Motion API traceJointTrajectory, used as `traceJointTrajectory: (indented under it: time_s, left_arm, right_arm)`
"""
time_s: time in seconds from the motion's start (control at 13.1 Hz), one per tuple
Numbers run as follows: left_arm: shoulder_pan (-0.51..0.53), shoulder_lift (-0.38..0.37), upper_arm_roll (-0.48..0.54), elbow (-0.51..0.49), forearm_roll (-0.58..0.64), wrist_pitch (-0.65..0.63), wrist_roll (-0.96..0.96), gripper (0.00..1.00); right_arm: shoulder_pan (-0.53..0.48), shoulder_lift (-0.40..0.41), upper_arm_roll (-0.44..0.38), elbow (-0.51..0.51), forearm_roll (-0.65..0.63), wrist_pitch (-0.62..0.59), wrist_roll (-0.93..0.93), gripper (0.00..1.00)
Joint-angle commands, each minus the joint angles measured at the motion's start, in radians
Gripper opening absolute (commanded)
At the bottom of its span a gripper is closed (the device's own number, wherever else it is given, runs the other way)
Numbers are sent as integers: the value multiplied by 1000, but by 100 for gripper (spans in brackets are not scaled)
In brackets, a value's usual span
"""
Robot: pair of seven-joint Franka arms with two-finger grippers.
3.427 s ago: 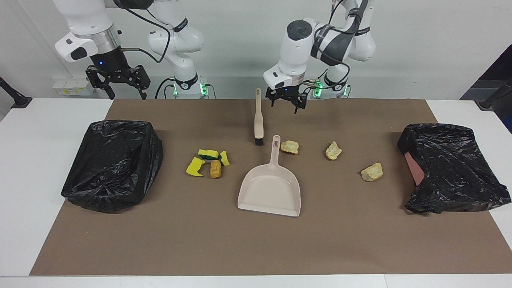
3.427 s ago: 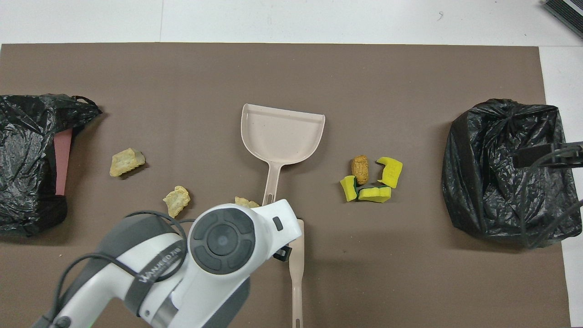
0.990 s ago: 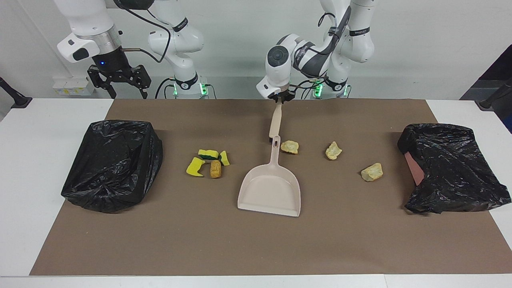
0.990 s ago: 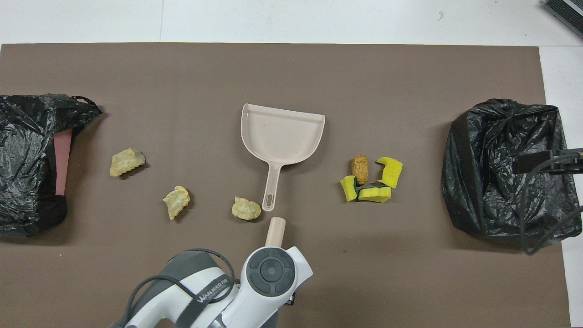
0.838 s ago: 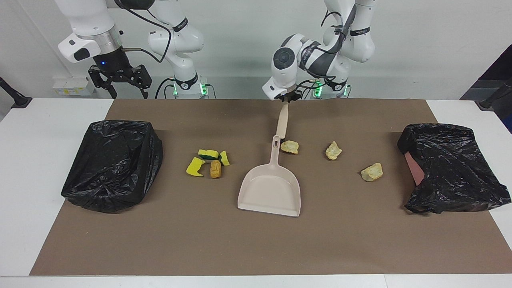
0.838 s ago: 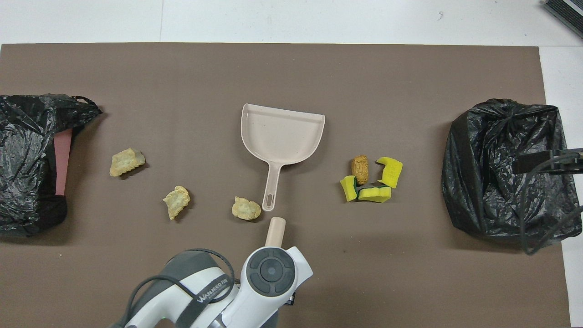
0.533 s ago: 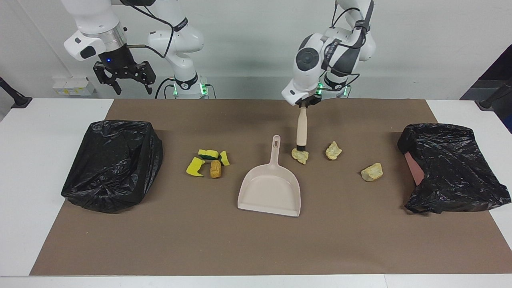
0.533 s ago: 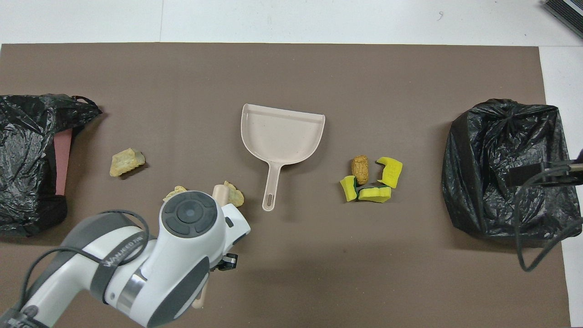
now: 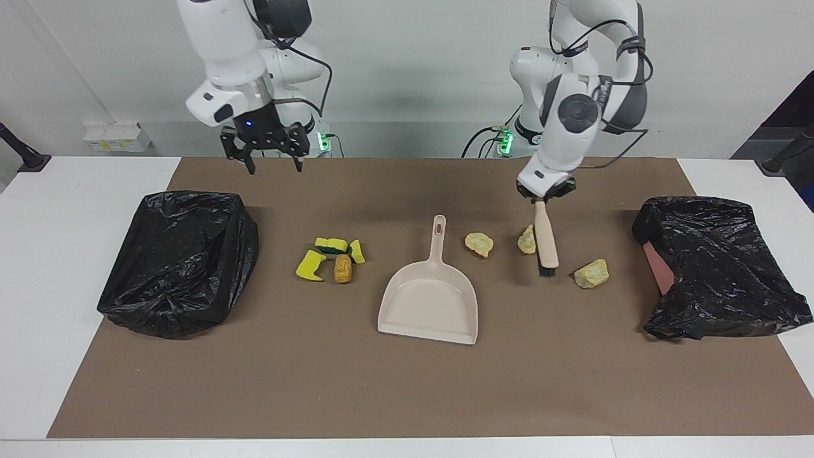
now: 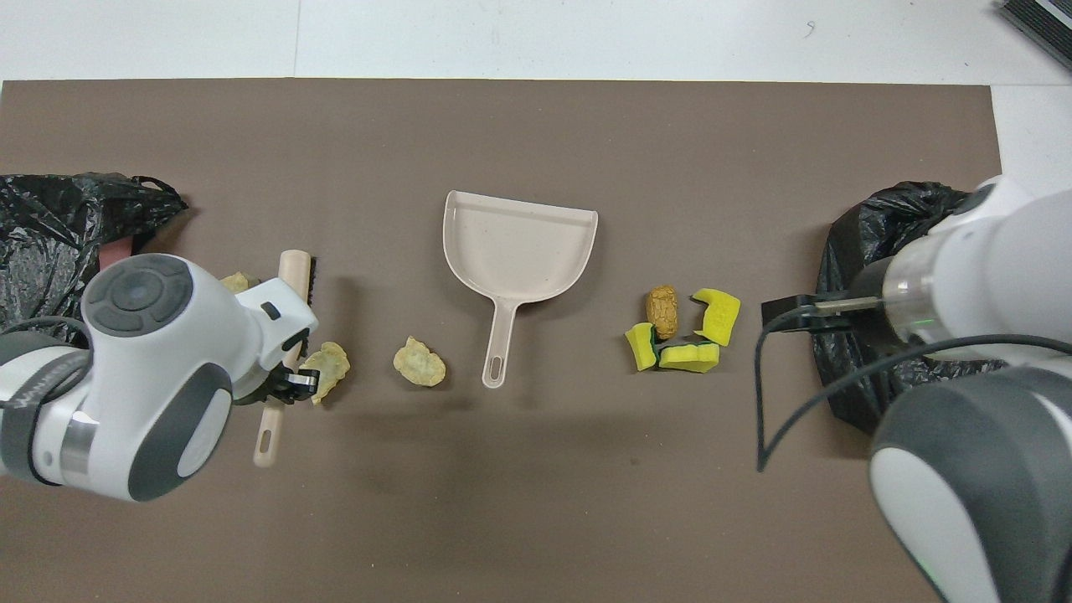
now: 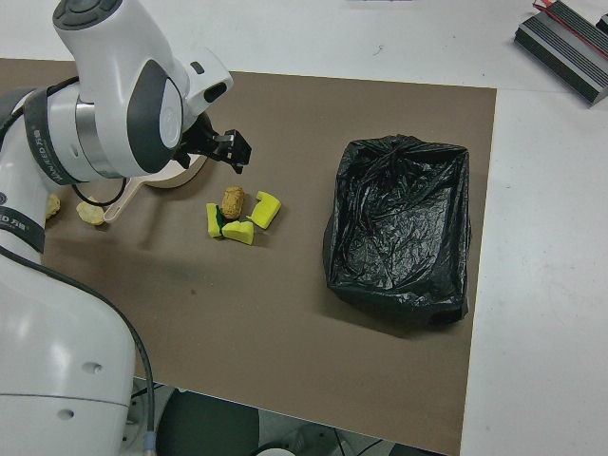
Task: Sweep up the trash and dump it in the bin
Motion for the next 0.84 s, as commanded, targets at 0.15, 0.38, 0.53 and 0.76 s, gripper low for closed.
traceJointTrajectory:
  time_s: [0.15,0.38,0.53,0.76]
  left_arm:
    - [217,33,-14,13,33,106,239,0]
    - [346,39,-14,-1,33,148,420,0]
    - [394,50,-14,-31,35,196,477,0]
    - [412,56,-15,-71,35,235,517,0]
  right_arm:
    - [190,201,1,15,11,223,329,100]
    - [285,322,3,48,12,366,475,100]
    - [311,388,4,103,44,378,524,100]
    - [368,476,11,127,63,429,549,100]
